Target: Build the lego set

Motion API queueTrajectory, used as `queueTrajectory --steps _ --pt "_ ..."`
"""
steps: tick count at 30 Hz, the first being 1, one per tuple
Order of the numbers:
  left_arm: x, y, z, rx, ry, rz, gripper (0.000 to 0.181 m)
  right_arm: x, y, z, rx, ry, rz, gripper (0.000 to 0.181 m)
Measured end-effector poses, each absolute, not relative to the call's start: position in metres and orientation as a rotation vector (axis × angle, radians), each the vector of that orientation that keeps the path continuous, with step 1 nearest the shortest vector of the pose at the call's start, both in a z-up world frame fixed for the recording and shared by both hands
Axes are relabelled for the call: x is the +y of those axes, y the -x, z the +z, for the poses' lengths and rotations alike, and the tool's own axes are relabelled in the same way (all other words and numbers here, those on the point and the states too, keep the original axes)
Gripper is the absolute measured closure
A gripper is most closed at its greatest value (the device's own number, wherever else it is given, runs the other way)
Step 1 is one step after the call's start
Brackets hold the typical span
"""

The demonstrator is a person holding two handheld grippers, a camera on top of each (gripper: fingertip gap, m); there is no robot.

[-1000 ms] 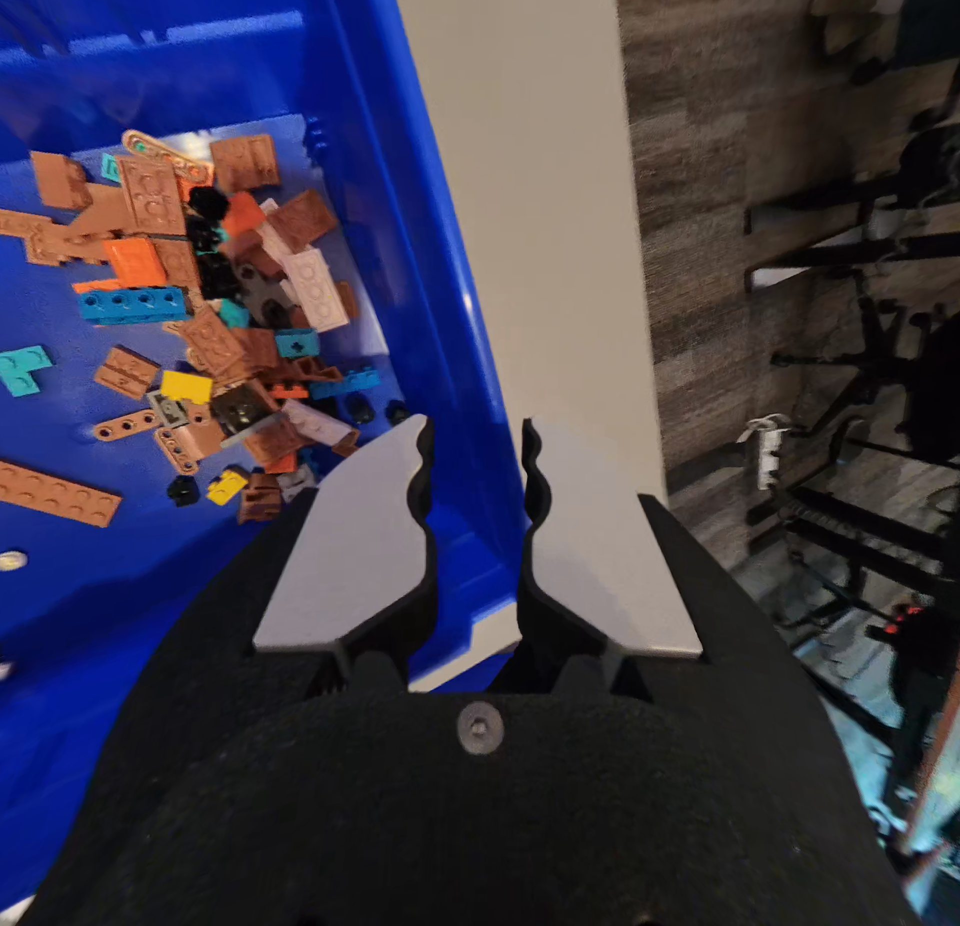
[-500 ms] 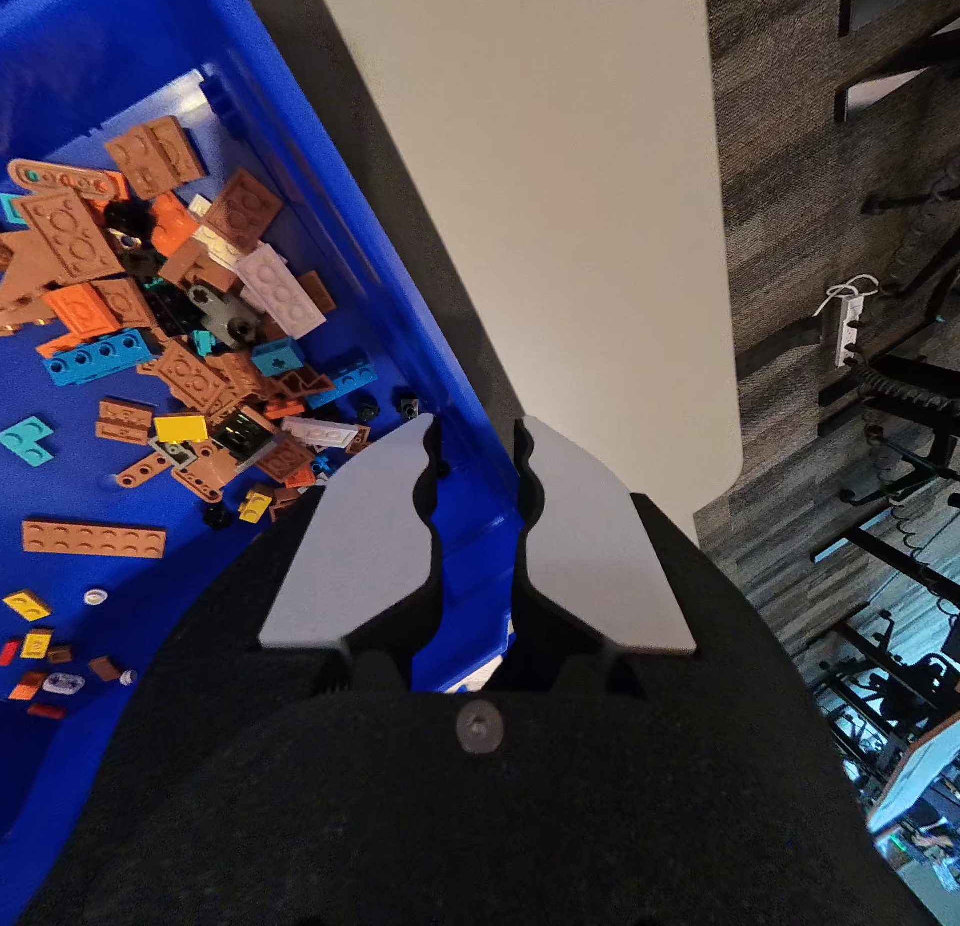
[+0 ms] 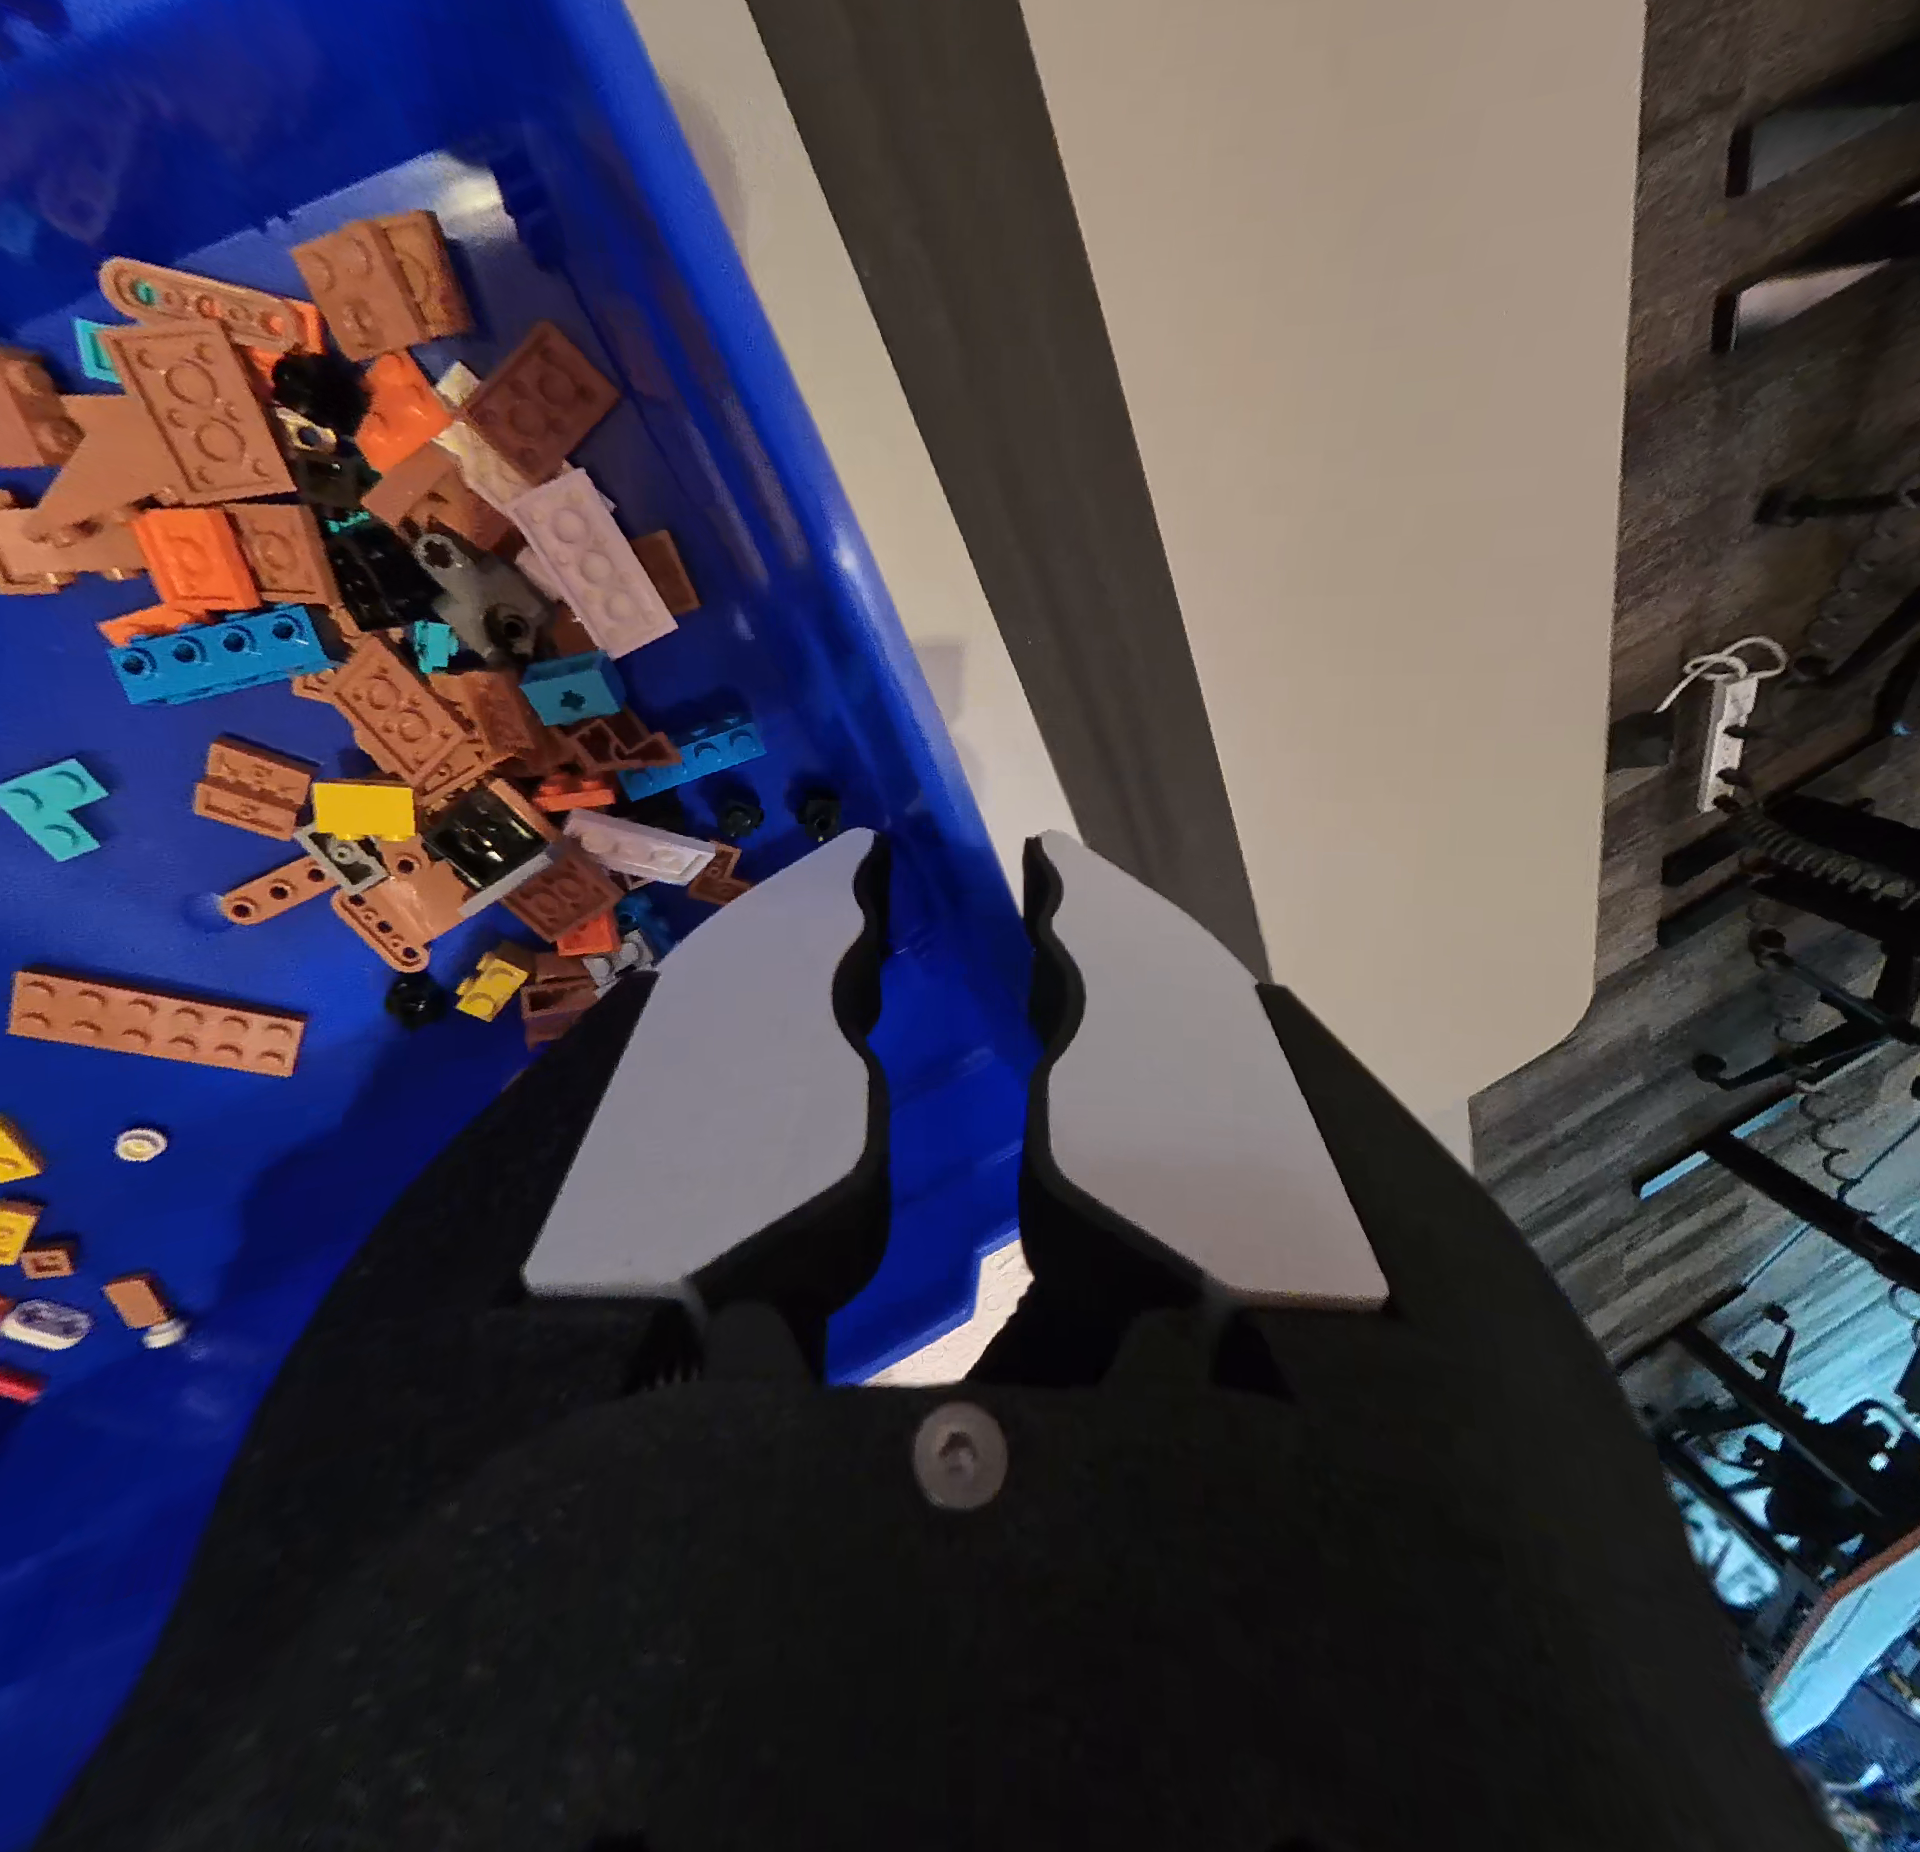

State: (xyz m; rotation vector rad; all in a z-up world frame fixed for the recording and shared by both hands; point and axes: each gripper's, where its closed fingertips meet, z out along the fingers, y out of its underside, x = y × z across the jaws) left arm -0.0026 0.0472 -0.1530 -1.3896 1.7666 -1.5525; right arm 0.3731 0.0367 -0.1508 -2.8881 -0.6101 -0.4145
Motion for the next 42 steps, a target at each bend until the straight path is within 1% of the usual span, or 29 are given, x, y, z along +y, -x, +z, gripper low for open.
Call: queueTrajectory --steps 4,9,20,24,32,42 --pt "0.047 0.003 -0.153 1.764 1.389 -1.555 0.156 0.041 -0.372 -0.132 -0.664 2.745 -0.464 0.159" --pt "0.047 0.002 -0.153 1.767 1.393 -1.554 0.156 0.036 -0.351 -0.104 -0.686 2.583 -0.339 0.159" --pt "0.047 0.002 -0.153 1.768 1.397 -1.551 0.156 -0.018 -0.317 -0.118 -0.778 2.536 -0.077 0.159" --pt "0.047 0.002 -0.154 1.769 1.400 -1.550 0.156 -0.027 -0.315 -0.124 -0.816 2.562 -0.080 0.159" --pt "0.047 0.002 -0.154 1.768 1.399 -1.546 0.156 -0.017 -0.314 -0.109 -0.829 2.536 -0.113 0.159" --pt "0.046 0.002 -0.155 1.786 1.391 -1.530 0.156 -0.036 -0.298 -0.097 -0.852 2.554 -0.114 0.158"
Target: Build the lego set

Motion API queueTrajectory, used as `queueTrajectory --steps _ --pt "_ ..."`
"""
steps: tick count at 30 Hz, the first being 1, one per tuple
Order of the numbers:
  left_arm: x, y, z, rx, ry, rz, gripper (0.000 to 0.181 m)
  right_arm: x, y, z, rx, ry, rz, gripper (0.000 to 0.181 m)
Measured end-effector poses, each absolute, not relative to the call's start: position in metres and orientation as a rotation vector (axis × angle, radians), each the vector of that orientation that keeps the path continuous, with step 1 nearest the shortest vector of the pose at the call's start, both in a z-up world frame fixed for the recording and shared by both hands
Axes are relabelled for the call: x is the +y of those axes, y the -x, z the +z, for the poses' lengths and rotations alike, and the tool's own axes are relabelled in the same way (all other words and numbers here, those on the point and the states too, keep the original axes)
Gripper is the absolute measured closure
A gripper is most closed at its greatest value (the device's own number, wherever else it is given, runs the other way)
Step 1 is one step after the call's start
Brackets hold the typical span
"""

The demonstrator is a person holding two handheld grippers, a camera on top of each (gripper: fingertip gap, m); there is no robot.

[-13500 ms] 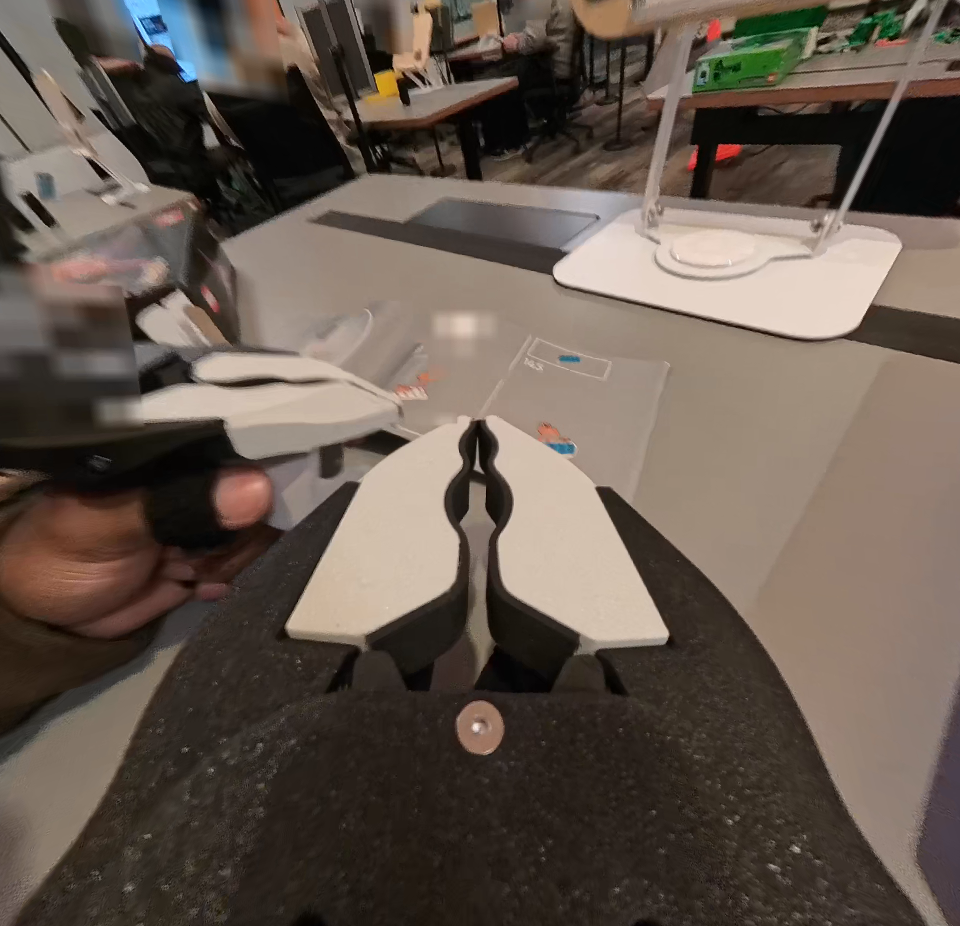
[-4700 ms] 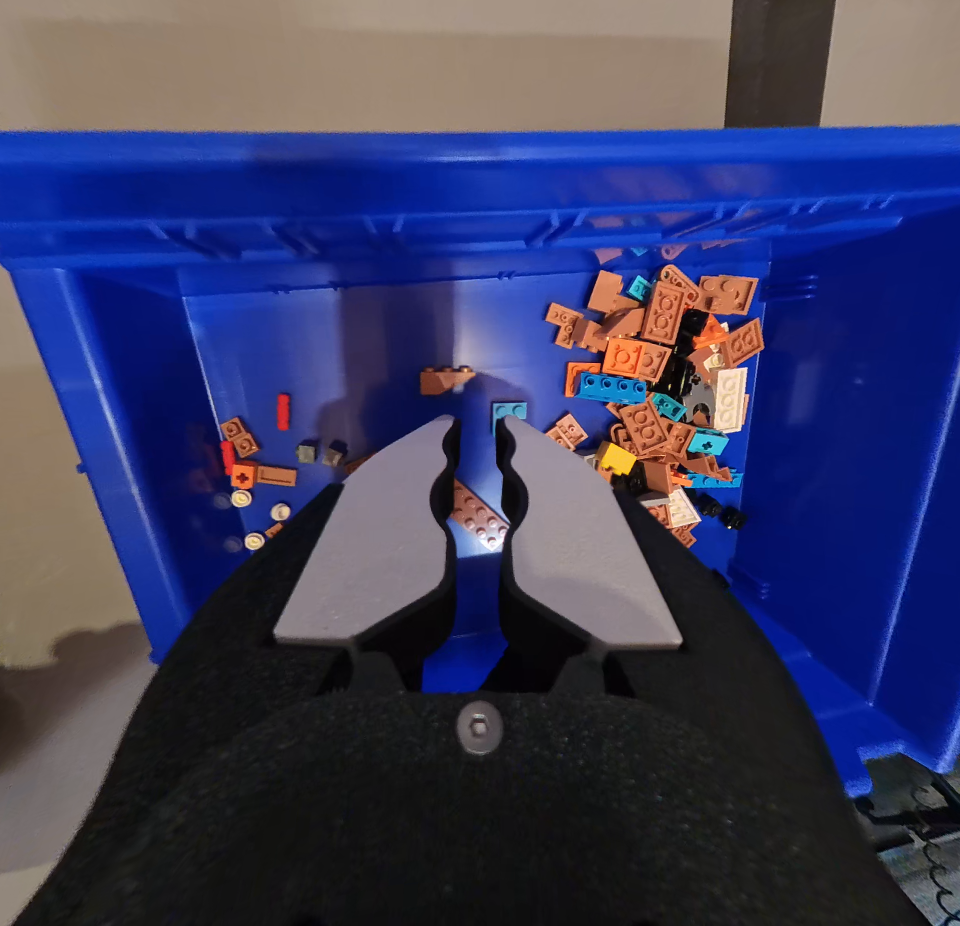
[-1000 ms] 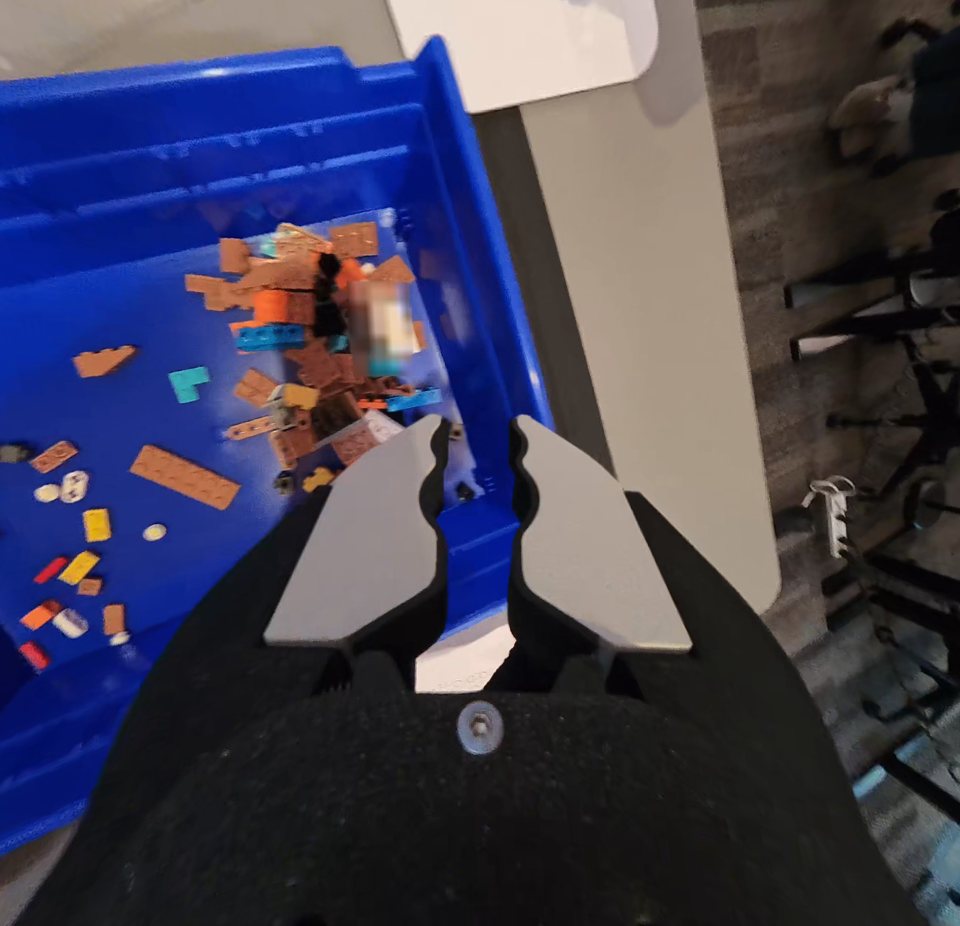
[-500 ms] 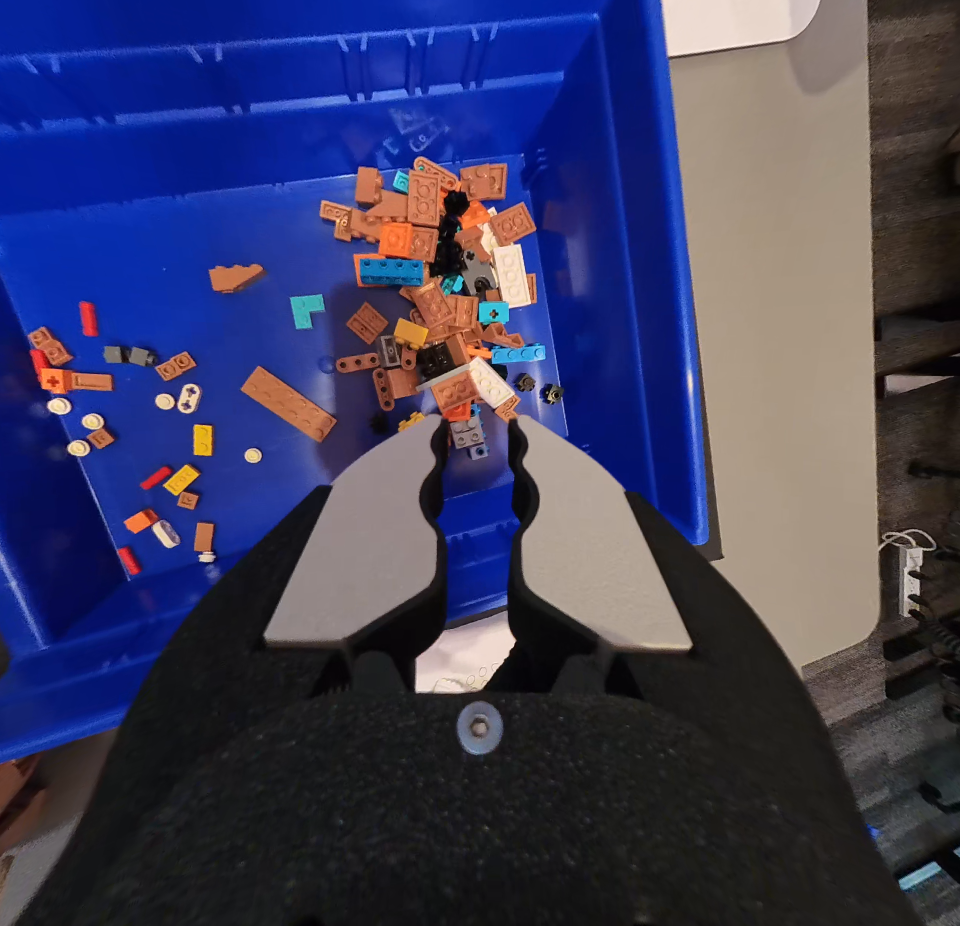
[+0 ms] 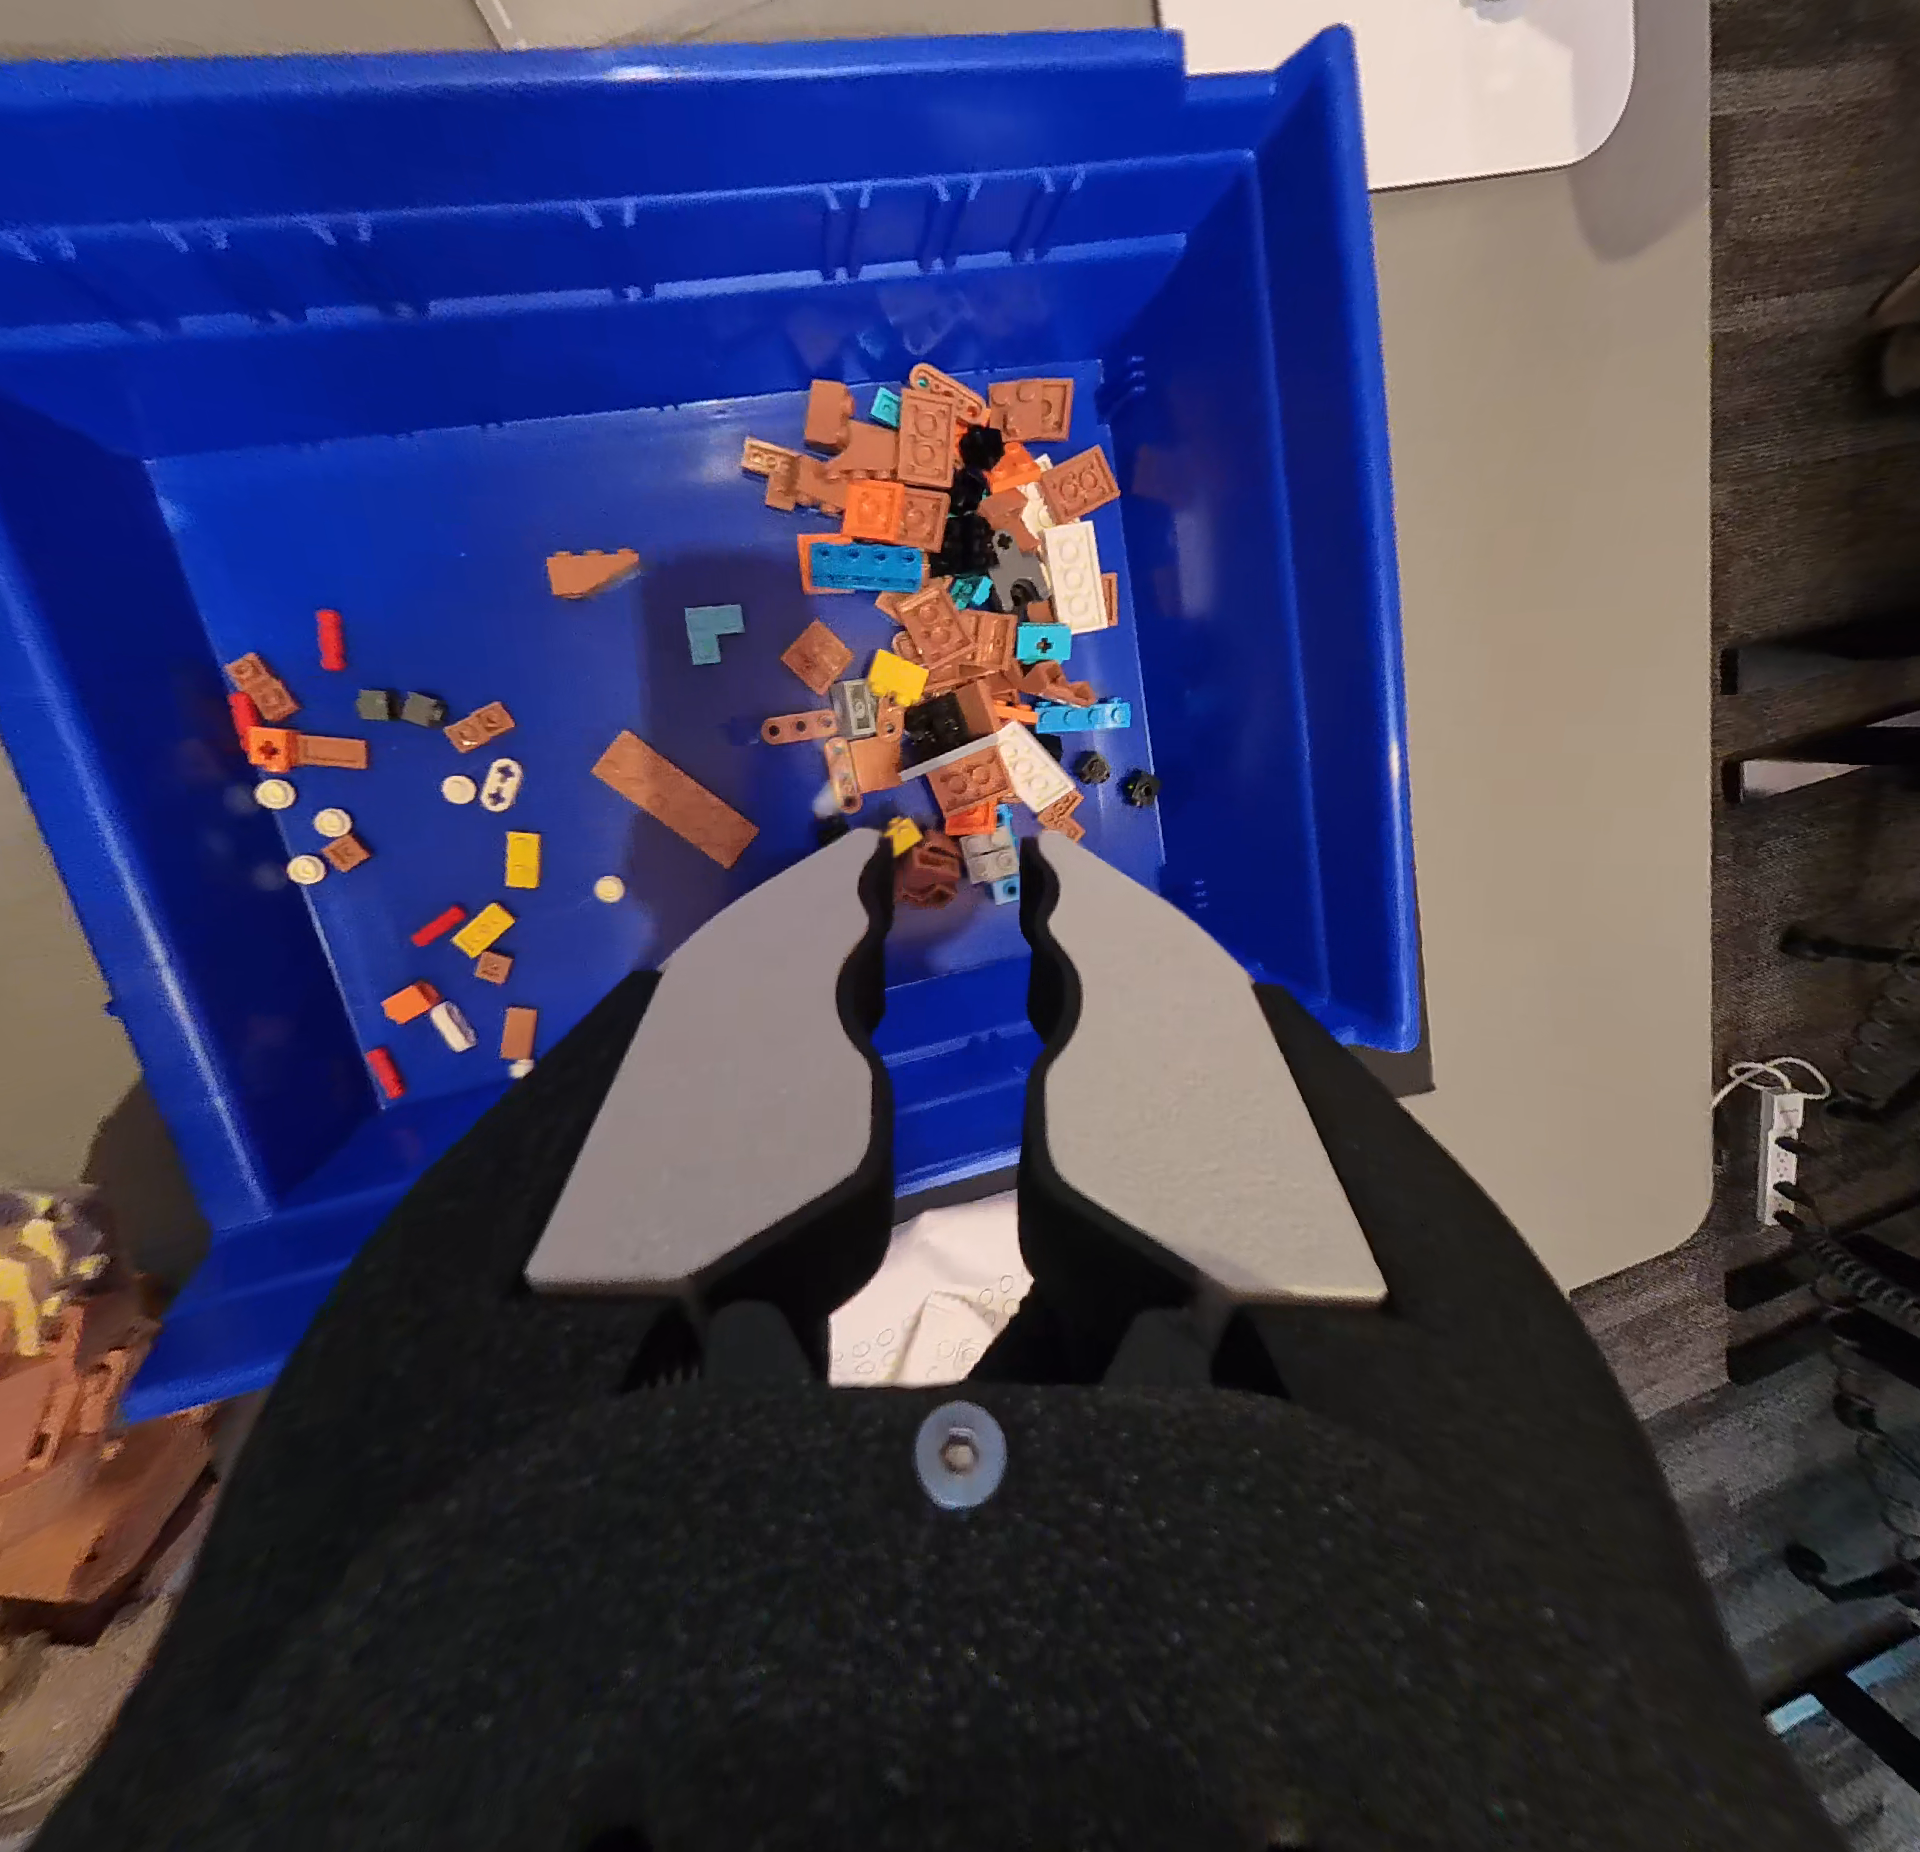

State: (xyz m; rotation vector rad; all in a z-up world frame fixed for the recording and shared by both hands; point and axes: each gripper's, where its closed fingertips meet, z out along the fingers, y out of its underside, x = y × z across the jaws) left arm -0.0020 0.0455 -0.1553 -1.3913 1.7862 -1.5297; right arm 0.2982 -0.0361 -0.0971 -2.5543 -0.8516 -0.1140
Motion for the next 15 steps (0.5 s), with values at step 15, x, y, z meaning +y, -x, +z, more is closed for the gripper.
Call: queueTrajectory --steps 15 --pt "0.046 0.002 -0.155 1.783 1.389 -1.526 0.156 -0.114 -0.264 -0.078 -0.752 2.637 -0.097 0.155"
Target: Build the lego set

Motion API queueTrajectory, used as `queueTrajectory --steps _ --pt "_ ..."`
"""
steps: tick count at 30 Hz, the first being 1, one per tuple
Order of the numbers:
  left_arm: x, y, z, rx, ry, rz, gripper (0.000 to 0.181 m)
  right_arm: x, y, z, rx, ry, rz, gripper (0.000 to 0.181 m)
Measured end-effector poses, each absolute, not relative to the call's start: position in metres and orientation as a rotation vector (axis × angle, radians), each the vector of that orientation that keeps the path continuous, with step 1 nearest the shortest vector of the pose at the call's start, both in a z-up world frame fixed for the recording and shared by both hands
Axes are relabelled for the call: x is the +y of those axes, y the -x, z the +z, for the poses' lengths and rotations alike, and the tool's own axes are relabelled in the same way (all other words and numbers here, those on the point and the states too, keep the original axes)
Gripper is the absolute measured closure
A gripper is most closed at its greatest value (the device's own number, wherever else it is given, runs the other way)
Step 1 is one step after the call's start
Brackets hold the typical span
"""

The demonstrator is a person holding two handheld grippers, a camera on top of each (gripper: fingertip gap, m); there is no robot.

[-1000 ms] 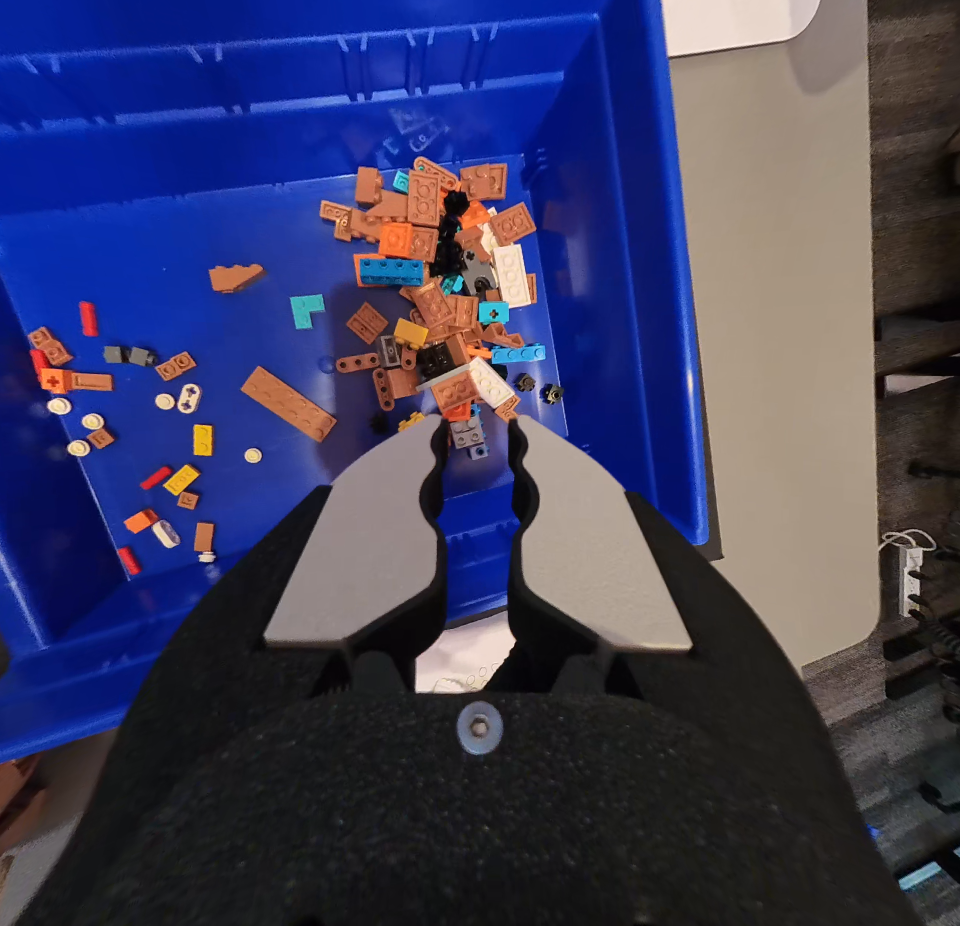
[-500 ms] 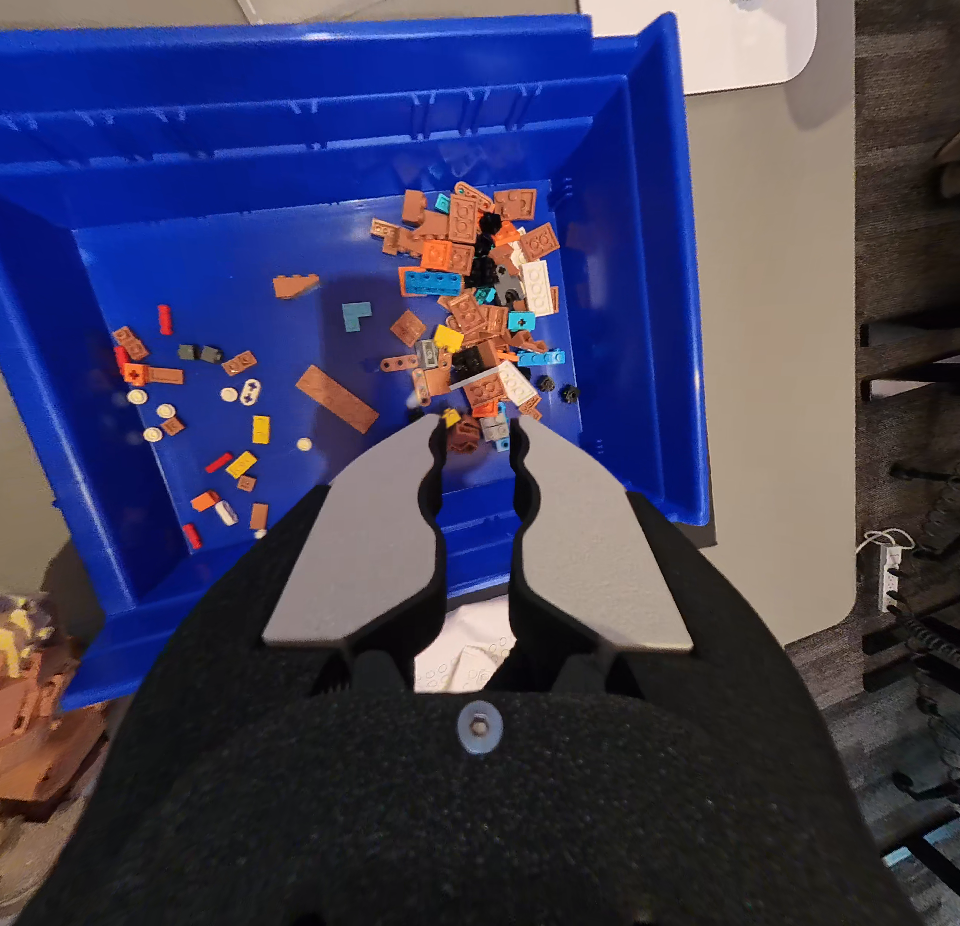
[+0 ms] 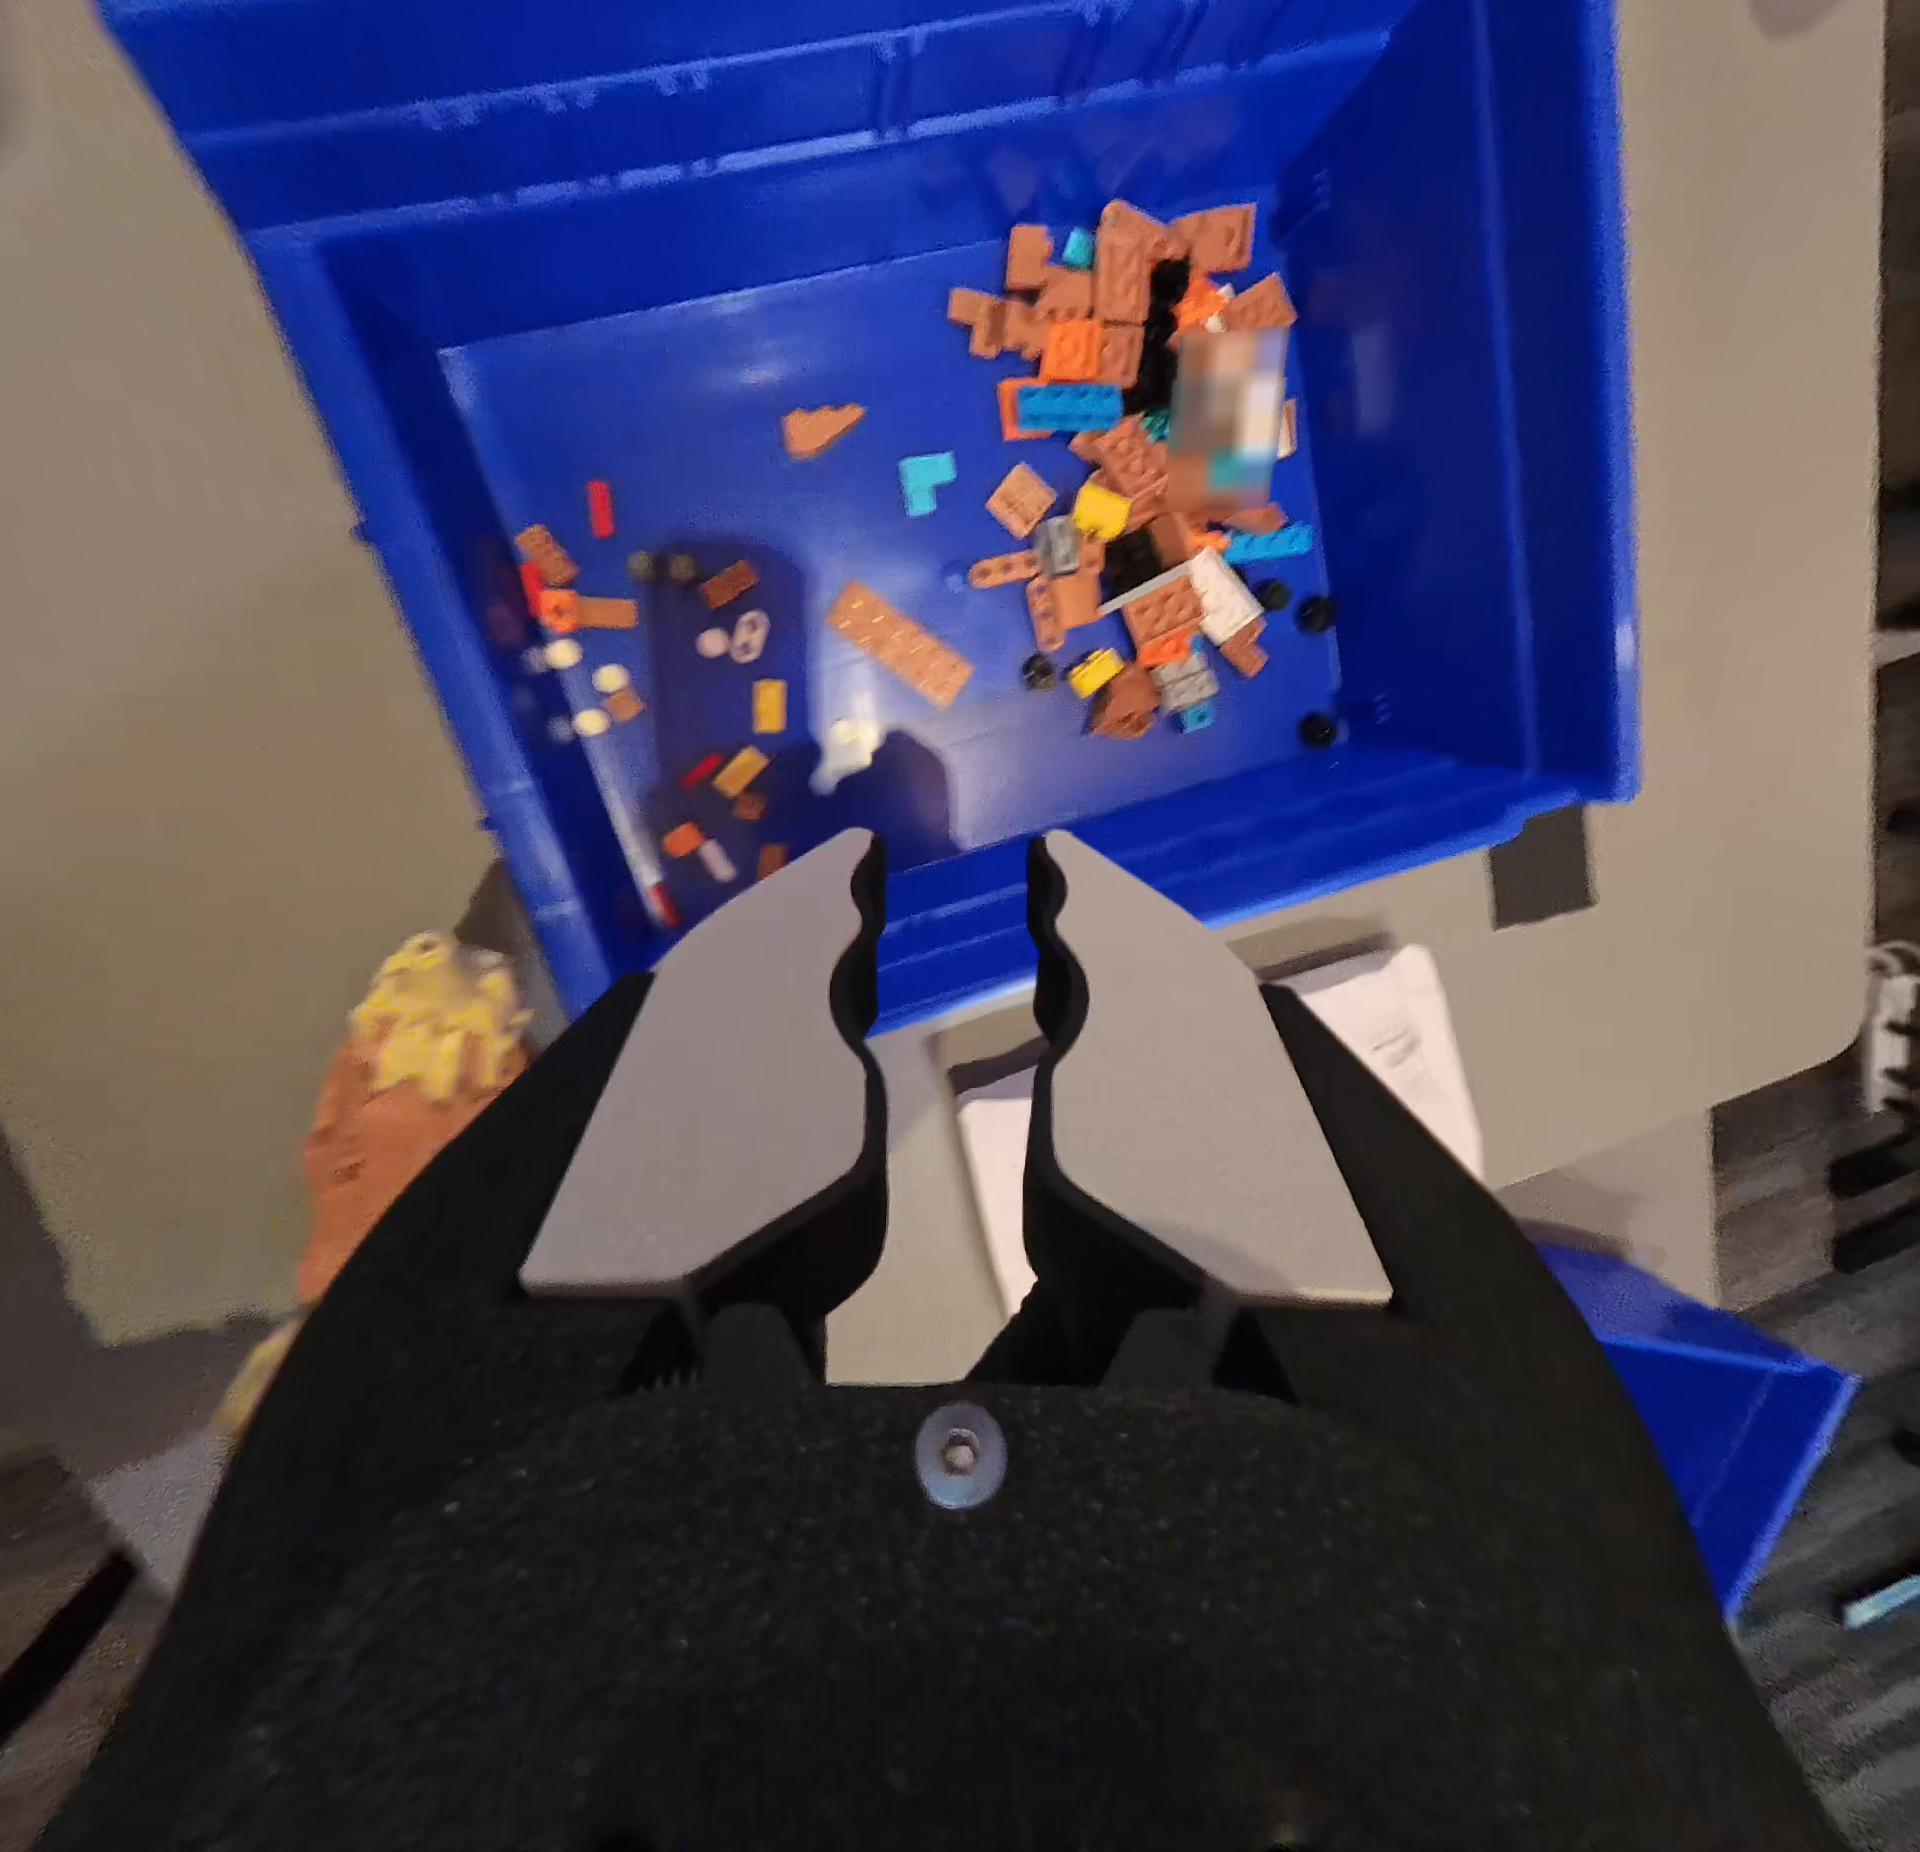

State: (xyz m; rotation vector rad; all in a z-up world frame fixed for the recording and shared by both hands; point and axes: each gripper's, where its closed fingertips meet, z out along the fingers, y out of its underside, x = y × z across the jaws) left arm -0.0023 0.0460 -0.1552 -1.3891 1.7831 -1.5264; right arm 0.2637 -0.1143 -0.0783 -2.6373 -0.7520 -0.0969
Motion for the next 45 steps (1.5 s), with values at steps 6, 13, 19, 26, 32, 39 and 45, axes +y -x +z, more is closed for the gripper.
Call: queueTrajectory --steps 6,13,19,26,32,39,45 --pt "0.045 0.002 -0.156 1.797 1.401 -1.539 0.156 -0.153 -0.211 -0.076 -0.601 2.568 -0.030 0.154" --pt "0.045 0.002 -0.156 1.796 1.392 -1.521 0.156 -0.140 -0.192 -0.093 -0.576 2.566 -0.058 0.156" --pt "0.045 0.002 -0.157 1.795 1.397 -1.520 0.156 -0.118 -0.211 -0.115 -0.746 2.631 -0.046 0.158" --pt "0.045 0.002 -0.156 1.789 1.395 -1.529 0.156 -0.093 -0.221 -0.149 -1.024 2.693 0.020 0.156" --pt "0.046 0.003 -0.156 1.785 1.401 -1.544 0.156 -0.090 -0.226 -0.146 -0.996 2.671 0.042 0.156" --pt "0.049 0.003 -0.153 1.756 1.423 -1.595 0.156 -0.090 -0.238 -0.146 -0.974 2.687 0.062 0.156" --pt "0.049 0.003 -0.153 1.758 1.434 -1.610 0.156 -0.082 -0.247 -0.151 -0.957 2.714 0.093 0.155"
